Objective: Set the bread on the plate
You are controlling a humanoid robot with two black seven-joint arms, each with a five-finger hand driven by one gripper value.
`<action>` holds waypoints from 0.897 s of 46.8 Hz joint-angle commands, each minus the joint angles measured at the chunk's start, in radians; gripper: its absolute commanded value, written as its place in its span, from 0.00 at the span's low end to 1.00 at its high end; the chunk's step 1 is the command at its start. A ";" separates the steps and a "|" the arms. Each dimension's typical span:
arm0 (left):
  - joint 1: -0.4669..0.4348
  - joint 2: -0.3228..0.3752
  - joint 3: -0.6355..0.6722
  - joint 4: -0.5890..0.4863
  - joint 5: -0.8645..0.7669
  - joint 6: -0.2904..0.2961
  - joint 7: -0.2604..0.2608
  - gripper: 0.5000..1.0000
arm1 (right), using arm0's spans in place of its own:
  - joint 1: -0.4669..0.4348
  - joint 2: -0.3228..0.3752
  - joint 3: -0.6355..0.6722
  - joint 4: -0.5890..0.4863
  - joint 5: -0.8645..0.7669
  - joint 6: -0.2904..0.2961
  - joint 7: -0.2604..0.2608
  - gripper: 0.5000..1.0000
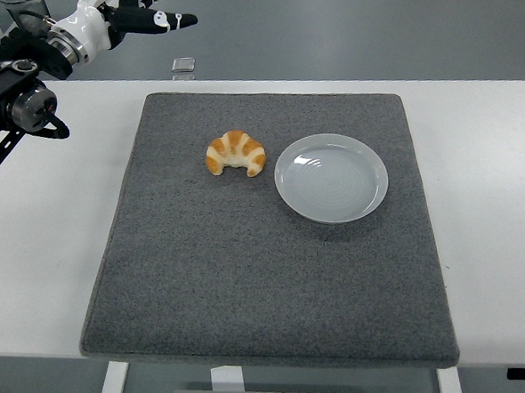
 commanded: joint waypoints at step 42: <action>-0.144 -0.146 0.466 -0.008 0.487 0.085 0.113 0.99 | 0.000 0.000 0.000 0.000 0.000 0.000 0.000 0.90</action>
